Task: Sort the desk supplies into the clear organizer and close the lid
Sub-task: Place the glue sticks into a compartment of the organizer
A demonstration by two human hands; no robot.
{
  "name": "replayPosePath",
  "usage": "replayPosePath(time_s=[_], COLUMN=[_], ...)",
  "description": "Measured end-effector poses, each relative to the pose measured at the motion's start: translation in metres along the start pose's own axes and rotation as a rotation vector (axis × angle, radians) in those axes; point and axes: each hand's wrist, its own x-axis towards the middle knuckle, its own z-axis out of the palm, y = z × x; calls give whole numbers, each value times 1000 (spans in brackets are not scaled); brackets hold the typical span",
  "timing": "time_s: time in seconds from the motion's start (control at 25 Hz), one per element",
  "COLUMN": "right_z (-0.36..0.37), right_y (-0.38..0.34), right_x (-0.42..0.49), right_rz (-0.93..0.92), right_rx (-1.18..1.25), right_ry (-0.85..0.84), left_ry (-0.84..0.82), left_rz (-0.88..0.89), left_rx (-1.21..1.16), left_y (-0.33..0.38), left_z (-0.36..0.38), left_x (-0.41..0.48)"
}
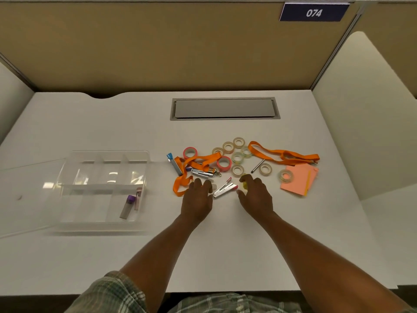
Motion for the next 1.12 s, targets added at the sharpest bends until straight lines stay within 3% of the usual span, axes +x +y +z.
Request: replayPosePath(time_s=[0.24,0.44,0.6,0.72,0.84,1.0,1.12], right_z=[4,30,60,82,104,128,137], right_y=[-65,-150,-217,-257,-279,-289,-292], right_x=[13,16,12,5,-5,-17,-17], right_rz=[-11,-155,-163,-173,-192,-174,-203], right_rx=[313,523,612,569,418,288,198], right_ry=[97,40,-113,-222,-297,-306,-282], left_ry=[184,283,391,307,101,-115,-157], left_rz=[-43,-143,-214,-319,-363,-386,-374], left_rx=[-242,-431,-495,-438,-328,-224,-147], left_y=[-21,-73,-133,-175,-206,-220,-219], left_z=[-35,-93,-137,-154,-152,-141,-136], left_x=[-5,-3,-9,-18,-27,-33,-30])
